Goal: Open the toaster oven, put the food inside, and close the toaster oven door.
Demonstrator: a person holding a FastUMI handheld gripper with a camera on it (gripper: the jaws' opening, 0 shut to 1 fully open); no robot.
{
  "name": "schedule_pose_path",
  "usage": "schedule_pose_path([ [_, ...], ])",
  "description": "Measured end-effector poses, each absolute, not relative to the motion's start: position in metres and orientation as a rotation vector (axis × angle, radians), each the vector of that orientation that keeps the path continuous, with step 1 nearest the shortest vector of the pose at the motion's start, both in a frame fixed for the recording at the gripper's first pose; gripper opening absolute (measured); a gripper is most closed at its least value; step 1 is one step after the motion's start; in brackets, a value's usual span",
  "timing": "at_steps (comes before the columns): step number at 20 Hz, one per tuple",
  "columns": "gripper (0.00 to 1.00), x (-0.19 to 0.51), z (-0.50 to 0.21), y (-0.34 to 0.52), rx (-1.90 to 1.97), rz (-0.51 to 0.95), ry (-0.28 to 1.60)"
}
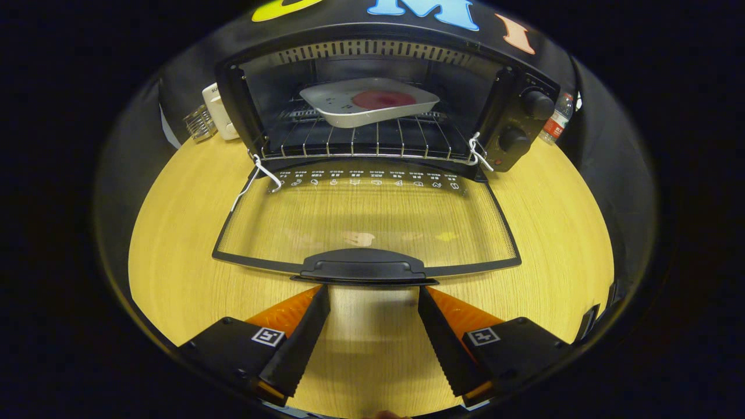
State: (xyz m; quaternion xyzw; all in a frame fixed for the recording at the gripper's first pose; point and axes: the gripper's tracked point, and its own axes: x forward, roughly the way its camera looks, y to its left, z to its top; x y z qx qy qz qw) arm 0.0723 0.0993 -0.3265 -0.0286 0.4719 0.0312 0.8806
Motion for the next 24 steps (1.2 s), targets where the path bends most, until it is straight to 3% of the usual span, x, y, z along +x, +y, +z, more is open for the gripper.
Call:
schedule_pose_path([
  [11, 0.98, 0.064, -0.298, 0.099, -0.044, 0.125, 0.960],
  [18, 0.98, 0.070, -0.226, 0.105, -0.131, 0.226, 0.677],
  [24, 0.98, 0.086, -0.137, 0.104, -0.141, 0.217, 0.448],
])
